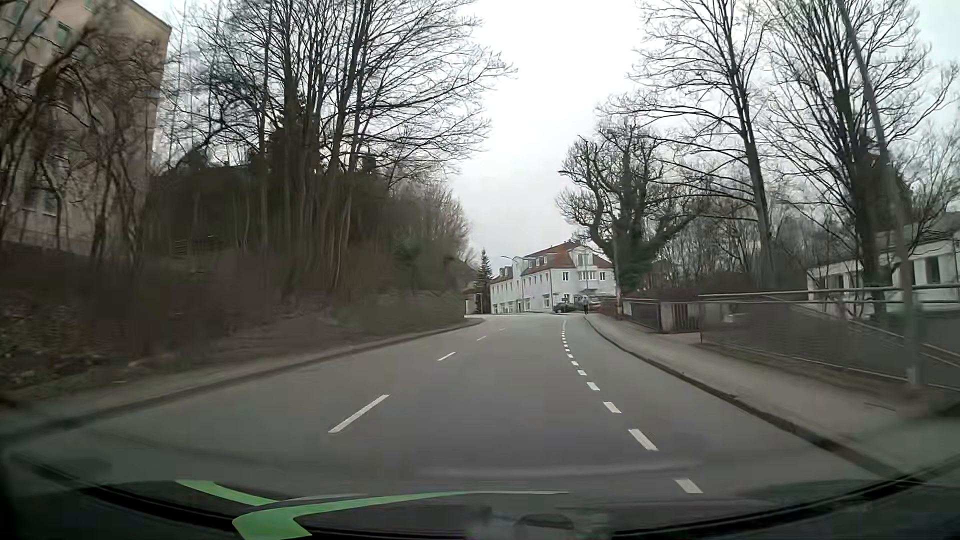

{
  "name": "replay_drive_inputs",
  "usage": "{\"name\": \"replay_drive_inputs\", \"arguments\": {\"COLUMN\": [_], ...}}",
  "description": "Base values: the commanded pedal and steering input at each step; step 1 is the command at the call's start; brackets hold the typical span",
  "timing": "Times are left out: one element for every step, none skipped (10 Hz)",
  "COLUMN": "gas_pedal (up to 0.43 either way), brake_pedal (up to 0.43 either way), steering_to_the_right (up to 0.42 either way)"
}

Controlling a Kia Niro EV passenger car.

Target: Follow the waypoints while adhering to traffic rules and regulations

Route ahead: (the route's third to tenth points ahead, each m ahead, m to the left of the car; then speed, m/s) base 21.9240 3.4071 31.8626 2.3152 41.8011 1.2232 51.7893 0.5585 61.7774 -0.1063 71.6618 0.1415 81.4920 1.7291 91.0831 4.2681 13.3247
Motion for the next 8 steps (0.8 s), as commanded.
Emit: {"name": "replay_drive_inputs", "arguments": {"gas_pedal": [0.209,0.209,0.197,0.197,0.197,0.197,0.189,0.189], "brake_pedal": [0.0,0.0,0.0,0.0,0.0,0.0,0.0,0.0], "steering_to_the_right": [0.013,0.015,0.015,0.015,0.015,0.015,0.015,0.015]}}
